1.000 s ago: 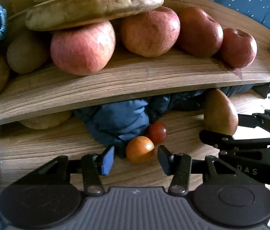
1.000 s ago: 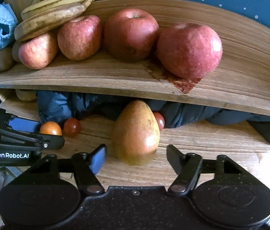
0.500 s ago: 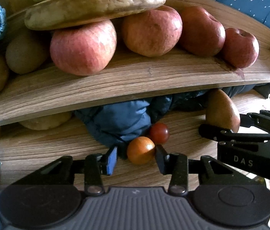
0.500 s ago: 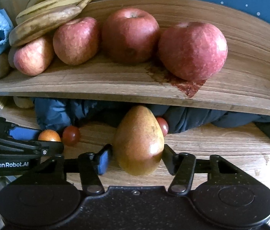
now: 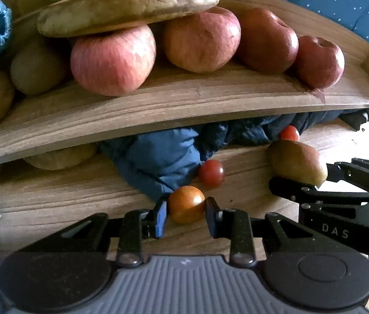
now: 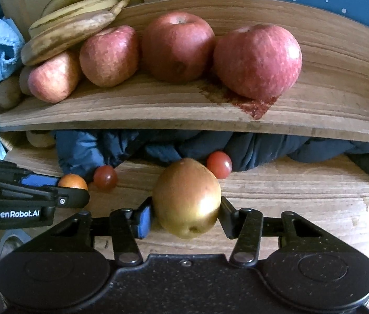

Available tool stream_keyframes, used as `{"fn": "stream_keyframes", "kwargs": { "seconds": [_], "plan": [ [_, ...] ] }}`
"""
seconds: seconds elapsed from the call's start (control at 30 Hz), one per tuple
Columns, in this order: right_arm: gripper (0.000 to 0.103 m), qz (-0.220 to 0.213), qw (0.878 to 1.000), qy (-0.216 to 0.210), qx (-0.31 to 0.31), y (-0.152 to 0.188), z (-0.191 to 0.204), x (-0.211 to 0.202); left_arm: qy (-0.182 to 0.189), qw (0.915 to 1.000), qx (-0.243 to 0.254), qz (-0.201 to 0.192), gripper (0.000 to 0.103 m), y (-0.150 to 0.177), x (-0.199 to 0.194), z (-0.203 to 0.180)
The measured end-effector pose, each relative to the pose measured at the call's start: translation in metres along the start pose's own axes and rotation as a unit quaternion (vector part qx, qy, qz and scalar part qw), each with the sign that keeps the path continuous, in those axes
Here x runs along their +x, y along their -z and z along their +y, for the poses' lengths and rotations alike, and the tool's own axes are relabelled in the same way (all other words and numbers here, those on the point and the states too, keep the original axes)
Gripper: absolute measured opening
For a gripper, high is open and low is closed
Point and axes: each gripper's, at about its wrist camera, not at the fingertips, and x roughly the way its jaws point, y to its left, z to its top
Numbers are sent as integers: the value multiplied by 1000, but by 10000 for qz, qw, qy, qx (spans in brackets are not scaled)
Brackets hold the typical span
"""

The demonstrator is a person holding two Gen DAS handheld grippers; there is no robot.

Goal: Organize fruits
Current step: 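Grasp the orange tangerine with the left tool while the right tool grasps the yellow pear, then carry the tangerine and pear back over the steel tray with both tools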

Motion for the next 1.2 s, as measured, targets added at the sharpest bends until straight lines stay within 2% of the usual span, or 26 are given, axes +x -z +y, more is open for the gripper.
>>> {"fn": "stream_keyframes", "kwargs": {
  "seconds": [0.73,1.2],
  "plan": [
    [52,-51,9991,-428,-48,33,6,-23,-8,9999,-11,-118,33,16,-16,-13],
    [52,-150,9978,-636,-87,43,4,-37,-12,9997,-28,-238,33,23,-25,-17]
  ]
}}
